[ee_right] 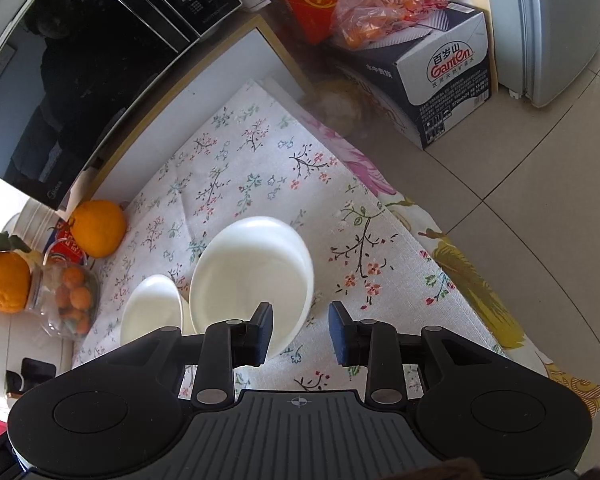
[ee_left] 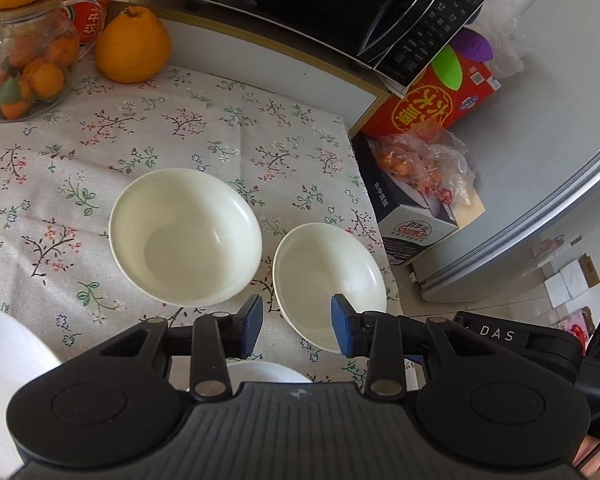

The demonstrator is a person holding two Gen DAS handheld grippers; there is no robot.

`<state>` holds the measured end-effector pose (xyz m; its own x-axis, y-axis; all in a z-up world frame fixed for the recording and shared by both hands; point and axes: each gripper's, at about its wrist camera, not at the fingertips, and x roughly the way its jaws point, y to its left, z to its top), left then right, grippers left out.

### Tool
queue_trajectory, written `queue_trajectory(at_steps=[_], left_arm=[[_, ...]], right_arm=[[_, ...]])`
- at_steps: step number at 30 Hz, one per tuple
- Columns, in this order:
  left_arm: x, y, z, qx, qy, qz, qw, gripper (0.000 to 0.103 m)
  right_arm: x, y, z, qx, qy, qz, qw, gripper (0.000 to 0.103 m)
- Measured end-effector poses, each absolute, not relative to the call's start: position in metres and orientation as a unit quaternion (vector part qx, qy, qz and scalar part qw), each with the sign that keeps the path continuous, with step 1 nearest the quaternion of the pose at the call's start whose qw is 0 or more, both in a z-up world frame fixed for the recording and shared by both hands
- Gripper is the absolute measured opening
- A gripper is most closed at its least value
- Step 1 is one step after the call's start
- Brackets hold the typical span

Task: Organize plates and bowls
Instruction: 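Grasp the rim of a smaller white bowl with the left gripper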

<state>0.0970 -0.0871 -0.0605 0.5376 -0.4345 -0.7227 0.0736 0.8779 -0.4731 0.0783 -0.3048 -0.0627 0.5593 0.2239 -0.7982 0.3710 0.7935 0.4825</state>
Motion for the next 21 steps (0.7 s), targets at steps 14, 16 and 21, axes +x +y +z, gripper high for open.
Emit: queue_trajectory(at_steps=[14, 16, 21], left_arm=[[0.116, -0.102, -0.086, -0.202, 0.482, -0.133, 0.842, 0.025], [0.117, -0.103, -0.087, -0.198, 0.482, -0.134, 0.843, 0.023], [0.116, -0.105, -0.088, -0.181, 0.481, -0.136, 0.847, 0.009]], right_arm=[[0.1, -0.299, -0.08, 0.307, 0.494, -0.057, 0.812, 0.031], [0.102, -0.296, -0.083, 0.304, 0.499, -0.053, 0.81, 0.031], [0.1, -0.288, -0.079, 0.273, 0.498, -0.05, 0.821, 0.015]])
